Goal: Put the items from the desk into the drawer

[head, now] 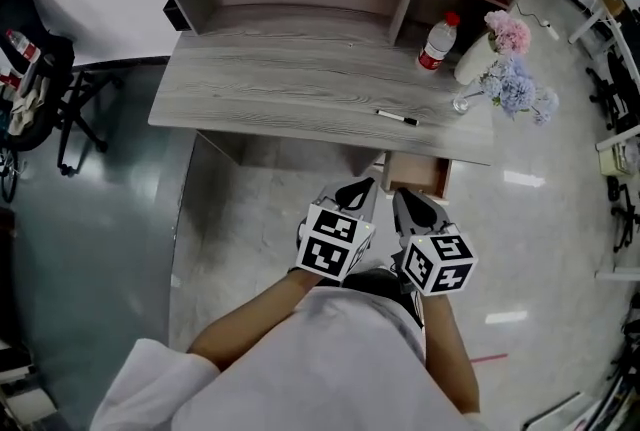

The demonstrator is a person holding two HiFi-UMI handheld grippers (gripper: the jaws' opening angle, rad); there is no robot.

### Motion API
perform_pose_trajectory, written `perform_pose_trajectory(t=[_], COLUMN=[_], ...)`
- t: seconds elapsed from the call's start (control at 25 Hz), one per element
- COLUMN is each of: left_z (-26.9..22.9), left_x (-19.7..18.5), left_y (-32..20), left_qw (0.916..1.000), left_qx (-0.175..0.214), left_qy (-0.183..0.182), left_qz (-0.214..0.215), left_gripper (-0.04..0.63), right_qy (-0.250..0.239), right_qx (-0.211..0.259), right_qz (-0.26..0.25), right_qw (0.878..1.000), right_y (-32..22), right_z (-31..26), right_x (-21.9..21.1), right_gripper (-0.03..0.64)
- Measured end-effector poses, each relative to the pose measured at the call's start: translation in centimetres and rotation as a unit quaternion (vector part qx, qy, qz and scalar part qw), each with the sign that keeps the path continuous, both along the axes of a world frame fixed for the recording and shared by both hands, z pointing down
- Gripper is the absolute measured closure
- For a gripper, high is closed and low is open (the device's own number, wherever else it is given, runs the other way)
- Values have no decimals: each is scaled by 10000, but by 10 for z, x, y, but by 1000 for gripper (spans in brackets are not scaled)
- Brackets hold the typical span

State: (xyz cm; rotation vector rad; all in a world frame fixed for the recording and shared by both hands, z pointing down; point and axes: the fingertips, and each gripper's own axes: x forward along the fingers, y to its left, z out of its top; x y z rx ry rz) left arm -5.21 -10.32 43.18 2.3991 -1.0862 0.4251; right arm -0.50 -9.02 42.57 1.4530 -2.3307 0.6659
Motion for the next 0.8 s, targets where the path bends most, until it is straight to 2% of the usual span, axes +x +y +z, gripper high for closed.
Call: perform_pose_trajectory(t=[0.28, 0.6, 0.8], left_z=[4, 7, 14], left_x=[3, 17, 35], left_y=[-19, -64, -93], left_qw=[9998, 9998, 9997], left_qx=[36, 77, -6], left_qy=[-63, -150, -191], left_qz=[166, -56, -137], left_gripper=[592, 592, 592], right_qy=[587, 1221, 1373], right_qx=[220, 333, 238], right_qz=[-23, -496, -697], right_qw=[9980, 9907, 9878], right_y=[-34, -83, -113], right_z=[6, 24, 39], right_x=[16, 37, 54], right_gripper=[614, 614, 614])
